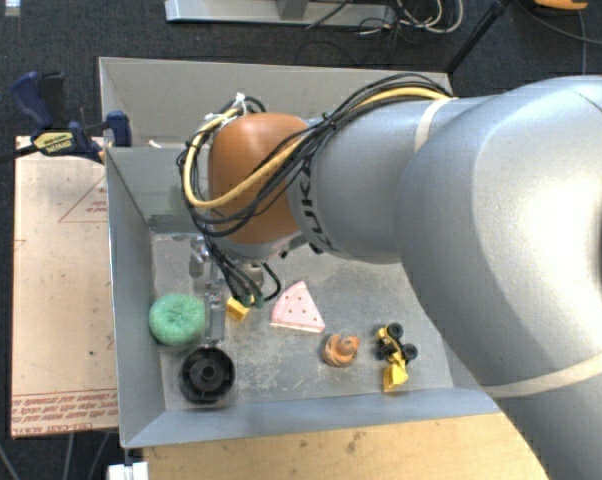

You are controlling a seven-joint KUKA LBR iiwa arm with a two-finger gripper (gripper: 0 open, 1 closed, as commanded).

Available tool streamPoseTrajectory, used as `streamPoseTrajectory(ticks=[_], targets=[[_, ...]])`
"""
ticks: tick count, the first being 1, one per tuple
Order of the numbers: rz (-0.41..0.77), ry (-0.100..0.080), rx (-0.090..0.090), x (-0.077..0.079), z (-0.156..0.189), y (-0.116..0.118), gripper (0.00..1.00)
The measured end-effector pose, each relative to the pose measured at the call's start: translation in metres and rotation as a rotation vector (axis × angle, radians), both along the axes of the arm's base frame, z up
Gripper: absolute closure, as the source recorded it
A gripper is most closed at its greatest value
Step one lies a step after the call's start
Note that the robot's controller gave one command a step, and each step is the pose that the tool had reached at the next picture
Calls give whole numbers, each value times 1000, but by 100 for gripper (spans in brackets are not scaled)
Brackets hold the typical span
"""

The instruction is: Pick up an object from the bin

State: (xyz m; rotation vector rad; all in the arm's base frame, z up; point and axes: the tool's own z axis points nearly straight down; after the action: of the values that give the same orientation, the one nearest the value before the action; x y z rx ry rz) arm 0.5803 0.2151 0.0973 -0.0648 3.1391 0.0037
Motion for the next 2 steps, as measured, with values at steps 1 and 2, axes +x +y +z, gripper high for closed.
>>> streamPoseTrajectory(ticks=[1,2], targets=[[0,0,0,0,0,0,0],[106,-2,-1,0,-8,2,0]])
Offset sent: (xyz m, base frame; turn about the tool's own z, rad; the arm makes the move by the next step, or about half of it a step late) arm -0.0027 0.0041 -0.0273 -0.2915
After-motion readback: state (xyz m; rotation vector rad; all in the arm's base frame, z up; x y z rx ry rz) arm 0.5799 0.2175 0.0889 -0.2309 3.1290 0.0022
